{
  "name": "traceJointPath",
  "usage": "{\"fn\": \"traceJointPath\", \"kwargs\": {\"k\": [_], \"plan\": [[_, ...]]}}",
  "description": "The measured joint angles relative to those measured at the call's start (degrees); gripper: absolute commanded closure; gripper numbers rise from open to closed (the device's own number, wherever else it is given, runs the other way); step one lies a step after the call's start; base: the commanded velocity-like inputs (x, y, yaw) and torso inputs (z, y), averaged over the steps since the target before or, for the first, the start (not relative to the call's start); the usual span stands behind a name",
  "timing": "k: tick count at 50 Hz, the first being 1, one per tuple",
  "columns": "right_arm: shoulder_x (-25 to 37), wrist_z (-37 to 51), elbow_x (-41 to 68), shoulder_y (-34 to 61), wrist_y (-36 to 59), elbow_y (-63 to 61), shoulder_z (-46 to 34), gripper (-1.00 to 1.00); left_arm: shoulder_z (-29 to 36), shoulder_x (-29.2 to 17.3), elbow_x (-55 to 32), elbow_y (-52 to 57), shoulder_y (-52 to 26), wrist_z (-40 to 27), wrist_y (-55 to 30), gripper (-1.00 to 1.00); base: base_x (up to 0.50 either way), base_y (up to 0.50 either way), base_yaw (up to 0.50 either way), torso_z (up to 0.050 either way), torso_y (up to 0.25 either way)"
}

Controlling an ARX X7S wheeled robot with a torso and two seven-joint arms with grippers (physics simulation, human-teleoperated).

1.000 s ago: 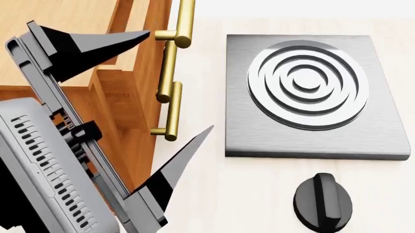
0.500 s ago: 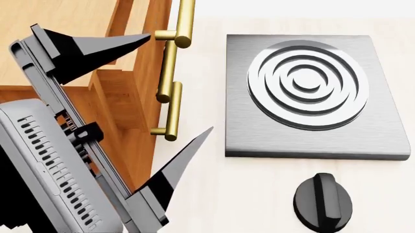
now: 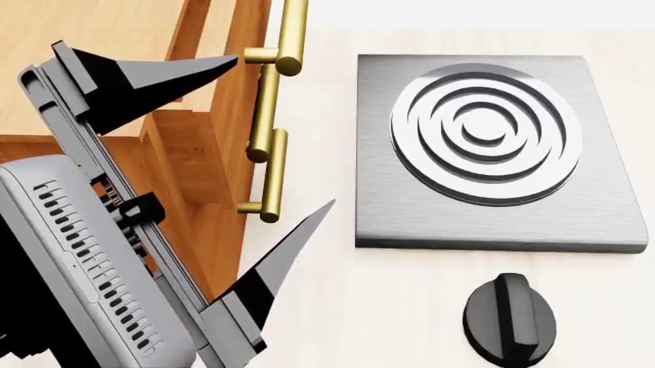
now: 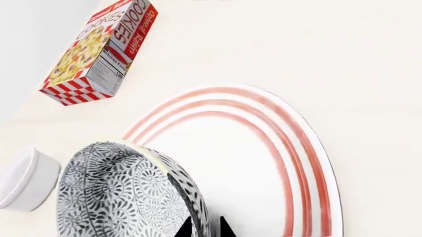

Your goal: Pick the akita bowl on the wooden cabinet and place it on the plate.

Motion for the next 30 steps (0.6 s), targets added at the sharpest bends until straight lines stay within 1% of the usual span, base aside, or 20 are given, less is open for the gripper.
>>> {"fn": "traceJointPath", "kwargs": {"k": [20, 30], "plan": [[0.36, -1.99, -0.45, -0.45, 0.14, -1.58, 0.09, -1.0, 0.18, -0.46, 0.12, -0.09, 0.87, -0.26, 0.85, -1.0, 0.0, 0.0, 0.0, 0.0, 0.0], [0.97, -1.55, -0.15, -2.01, 0.18, -4.48, 1.08, -1.0, -0.02, -0.8, -0.04, 0.01, 1.23, -0.43, 1.26, -1.0, 0.0, 0.0, 0.0, 0.0, 0.0]]}}
